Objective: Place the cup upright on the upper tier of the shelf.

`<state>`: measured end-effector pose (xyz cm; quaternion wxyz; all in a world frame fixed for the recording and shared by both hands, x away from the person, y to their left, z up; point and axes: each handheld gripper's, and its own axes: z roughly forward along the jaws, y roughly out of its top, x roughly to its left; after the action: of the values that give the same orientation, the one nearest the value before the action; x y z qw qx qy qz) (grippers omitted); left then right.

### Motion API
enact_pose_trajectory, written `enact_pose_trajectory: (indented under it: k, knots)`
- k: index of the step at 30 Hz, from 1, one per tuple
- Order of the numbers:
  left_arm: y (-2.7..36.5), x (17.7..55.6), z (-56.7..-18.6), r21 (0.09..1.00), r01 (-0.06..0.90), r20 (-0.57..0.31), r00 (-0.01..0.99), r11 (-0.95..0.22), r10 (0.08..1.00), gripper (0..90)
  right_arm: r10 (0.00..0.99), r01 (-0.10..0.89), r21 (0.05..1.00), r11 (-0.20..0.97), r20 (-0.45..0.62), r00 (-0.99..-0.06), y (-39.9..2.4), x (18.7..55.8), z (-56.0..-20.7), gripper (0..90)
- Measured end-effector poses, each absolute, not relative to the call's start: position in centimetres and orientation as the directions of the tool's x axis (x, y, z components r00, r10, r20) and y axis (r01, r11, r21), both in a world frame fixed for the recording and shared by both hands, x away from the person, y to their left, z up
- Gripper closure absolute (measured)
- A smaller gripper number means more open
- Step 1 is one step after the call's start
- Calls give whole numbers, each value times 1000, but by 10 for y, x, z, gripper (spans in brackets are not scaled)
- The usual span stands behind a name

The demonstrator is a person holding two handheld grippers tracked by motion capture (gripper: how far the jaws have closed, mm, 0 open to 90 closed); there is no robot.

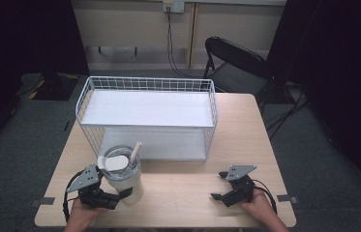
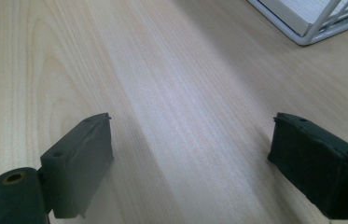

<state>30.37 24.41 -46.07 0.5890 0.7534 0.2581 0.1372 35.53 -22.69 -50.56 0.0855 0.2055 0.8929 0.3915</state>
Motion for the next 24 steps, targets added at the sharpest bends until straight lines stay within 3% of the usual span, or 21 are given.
enact_pose_trajectory:
  k: [12, 15, 24]
  knots:
    - [229, 309, -466, 981, 171, -91, 816, -89, 570, 55, 434, 300, 734, 609, 8, -901, -227, 355, -506, 122]
    - [230, 308, -466, 984, 130, -37, 815, -121, 578, 73, 434, 300, 734, 609, 8, -901, -227, 355, -506, 122]
    - [228, 305, -460, 979, 143, -31, 805, -143, 593, 83, 434, 300, 734, 609, 8, -901, -227, 355, -506, 122]
